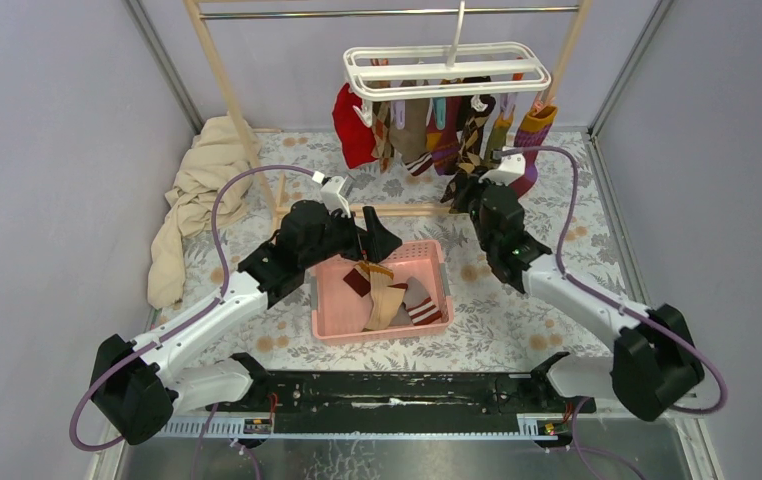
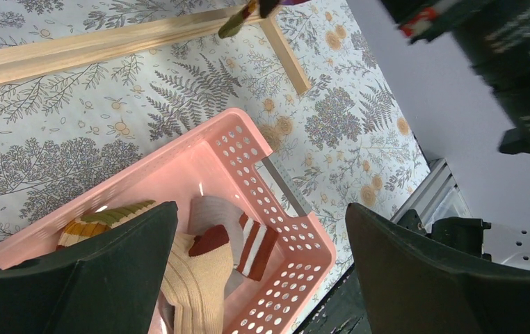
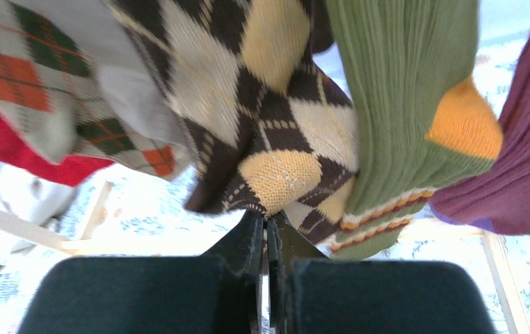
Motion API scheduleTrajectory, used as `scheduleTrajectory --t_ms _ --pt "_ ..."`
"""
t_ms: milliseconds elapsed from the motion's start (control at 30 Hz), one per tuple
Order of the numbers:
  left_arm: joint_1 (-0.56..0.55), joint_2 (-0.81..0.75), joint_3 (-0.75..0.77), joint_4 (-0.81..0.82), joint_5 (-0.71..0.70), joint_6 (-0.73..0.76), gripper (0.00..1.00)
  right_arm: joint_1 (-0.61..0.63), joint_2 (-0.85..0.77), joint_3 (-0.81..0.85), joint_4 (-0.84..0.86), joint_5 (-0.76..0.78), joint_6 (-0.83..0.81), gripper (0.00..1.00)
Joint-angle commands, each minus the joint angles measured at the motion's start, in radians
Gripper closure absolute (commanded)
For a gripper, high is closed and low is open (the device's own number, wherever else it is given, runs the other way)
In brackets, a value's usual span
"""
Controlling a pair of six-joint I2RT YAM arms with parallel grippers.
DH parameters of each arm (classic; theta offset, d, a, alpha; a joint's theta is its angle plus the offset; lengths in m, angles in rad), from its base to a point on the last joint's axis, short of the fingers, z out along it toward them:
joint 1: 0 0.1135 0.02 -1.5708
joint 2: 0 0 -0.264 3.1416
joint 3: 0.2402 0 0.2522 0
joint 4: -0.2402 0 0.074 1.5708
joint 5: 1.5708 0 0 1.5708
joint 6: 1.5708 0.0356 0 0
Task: Remove the socks clipped to the hanger
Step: Remove the sock from the hanger.
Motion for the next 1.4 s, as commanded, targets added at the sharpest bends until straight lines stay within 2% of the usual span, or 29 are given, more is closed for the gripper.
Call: scheduleTrajectory --t_ms 0,367,567,933,1200,1367 --pt "-0.006 -0.005 0.033 0.011 0.008 0.022 0.01 0.004 -0.138 0.001 0.021 -0.078 -0.030 1.00" --pt "-0.009 0.000 0.070 0.040 0.050 -0.009 0.01 0.005 -0.348 -0.019 -0.145 -0.256 0.021 1.00" --pt "-0.039 -0.021 0.165 0.038 0.056 -0.016 0.01 0.005 -0.416 -0.021 -0.240 -0.324 0.034 1.00" --pt "-0.206 -0.023 0.396 0.076 -0.012 -0.017 0.01 0.005 -0.575 0.020 -0.416 -0.302 0.016 1.00" --pt "-0.303 0.155 0.637 0.087 -0.122 0.069 0.01 0.005 -0.603 0.105 -0.521 -0.286 0.012 1.00" --pt "-0.335 0.316 0.817 0.010 -0.225 0.155 0.01 0.004 -0.604 0.181 -0.616 -0.286 0.003 1.00"
